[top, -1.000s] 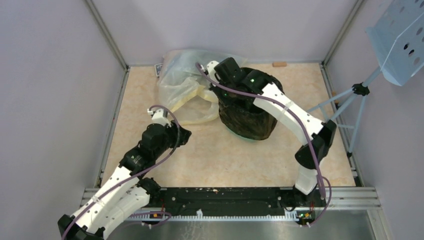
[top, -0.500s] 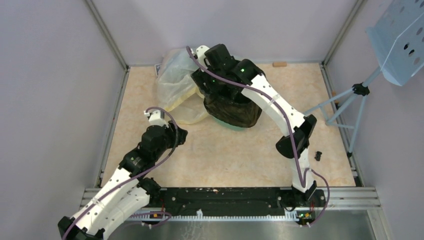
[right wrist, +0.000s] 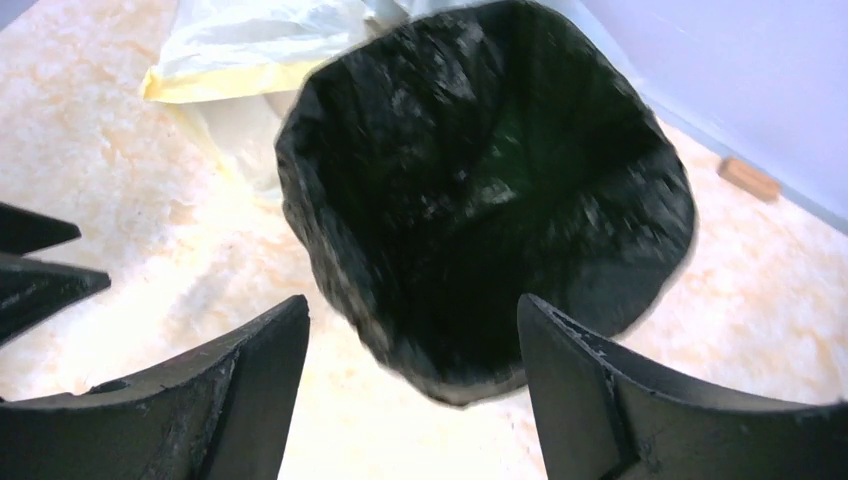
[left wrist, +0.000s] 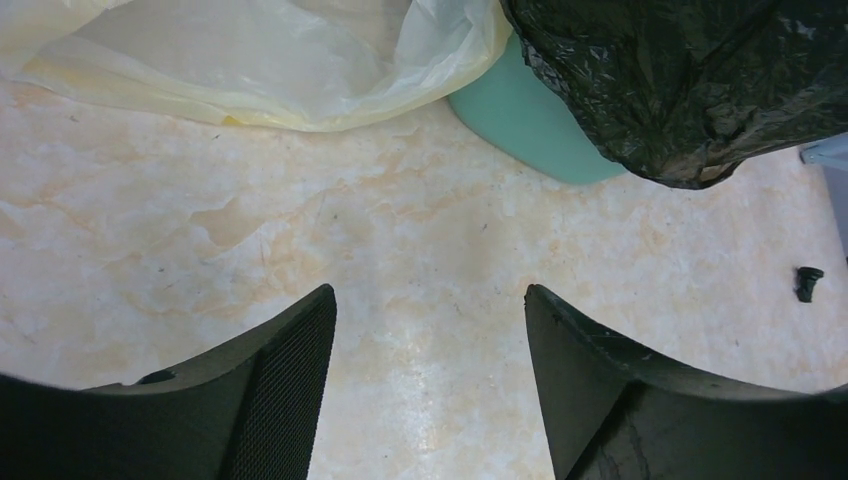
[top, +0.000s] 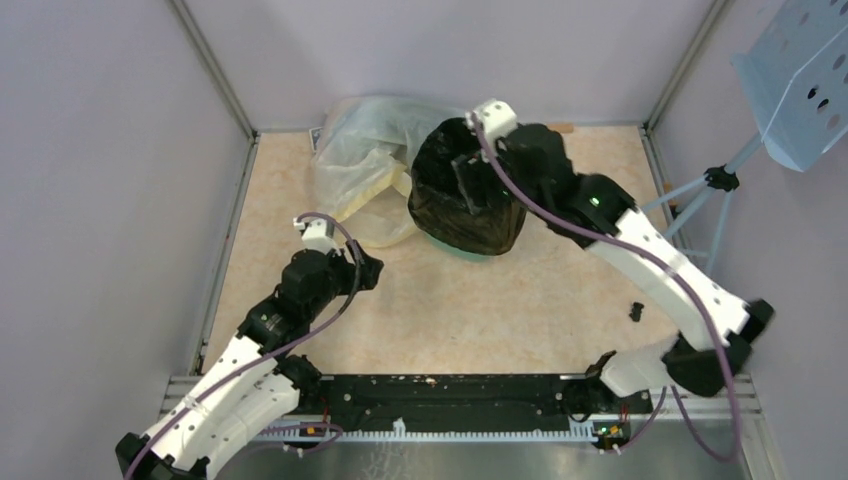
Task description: Put the trash bags into the trash bin
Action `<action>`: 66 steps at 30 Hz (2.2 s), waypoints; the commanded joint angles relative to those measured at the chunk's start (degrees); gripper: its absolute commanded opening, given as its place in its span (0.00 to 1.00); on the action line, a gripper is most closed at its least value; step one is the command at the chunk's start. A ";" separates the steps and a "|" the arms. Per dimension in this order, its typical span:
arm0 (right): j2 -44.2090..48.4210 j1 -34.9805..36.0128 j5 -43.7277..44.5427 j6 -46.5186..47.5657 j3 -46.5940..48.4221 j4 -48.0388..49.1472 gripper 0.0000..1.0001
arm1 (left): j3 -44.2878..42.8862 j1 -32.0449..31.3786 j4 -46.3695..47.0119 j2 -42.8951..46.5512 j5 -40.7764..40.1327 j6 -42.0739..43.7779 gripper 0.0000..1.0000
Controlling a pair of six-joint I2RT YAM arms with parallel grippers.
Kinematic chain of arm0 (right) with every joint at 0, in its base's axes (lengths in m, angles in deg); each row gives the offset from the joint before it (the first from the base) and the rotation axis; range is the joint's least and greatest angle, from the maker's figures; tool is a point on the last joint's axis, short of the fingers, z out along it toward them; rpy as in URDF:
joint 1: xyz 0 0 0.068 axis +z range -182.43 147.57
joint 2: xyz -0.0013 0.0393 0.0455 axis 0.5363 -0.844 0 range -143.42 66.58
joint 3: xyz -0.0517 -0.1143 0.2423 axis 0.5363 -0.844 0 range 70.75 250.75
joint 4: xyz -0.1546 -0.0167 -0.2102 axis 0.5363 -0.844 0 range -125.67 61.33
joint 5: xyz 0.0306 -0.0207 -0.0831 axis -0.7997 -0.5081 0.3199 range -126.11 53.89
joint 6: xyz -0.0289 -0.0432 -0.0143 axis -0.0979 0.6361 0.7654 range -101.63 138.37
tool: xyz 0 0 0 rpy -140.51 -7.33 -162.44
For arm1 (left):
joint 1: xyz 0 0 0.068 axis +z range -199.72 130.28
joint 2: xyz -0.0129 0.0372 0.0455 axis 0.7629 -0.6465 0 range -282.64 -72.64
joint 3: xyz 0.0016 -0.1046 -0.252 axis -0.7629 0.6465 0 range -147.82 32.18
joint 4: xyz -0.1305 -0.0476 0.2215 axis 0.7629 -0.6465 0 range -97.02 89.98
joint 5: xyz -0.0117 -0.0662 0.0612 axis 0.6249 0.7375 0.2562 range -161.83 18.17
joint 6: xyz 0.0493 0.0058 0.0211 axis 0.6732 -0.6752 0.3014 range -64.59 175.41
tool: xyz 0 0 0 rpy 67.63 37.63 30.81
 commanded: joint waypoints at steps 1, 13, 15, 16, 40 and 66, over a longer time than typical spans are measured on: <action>15.74 -0.22 4.65 -4.50 -16.79 17.71 0.76 | -1.24 0.16 4.01 1.99 1.56 3.27 0.81; 51.34 -0.22 14.50 -10.59 -63.44 41.83 0.91 | 3.87 0.21 12.98 1.50 3.29 11.28 0.99; 54.05 -0.22 18.26 -12.63 -67.91 41.77 0.96 | 4.54 0.15 14.01 0.55 0.56 11.94 0.99; 54.67 -0.22 22.58 -14.11 -69.85 41.15 0.98 | 5.17 0.16 14.92 0.38 -0.94 11.98 0.99; 23.25 -36.83 10.79 -6.27 -90.75 95.33 0.99 | 19.64 11.01 58.62 -18.57 -14.83 26.15 0.99; -0.11 -39.86 11.66 -1.88 -91.94 119.00 0.94 | 17.50 28.64 90.94 -53.80 13.39 39.03 0.99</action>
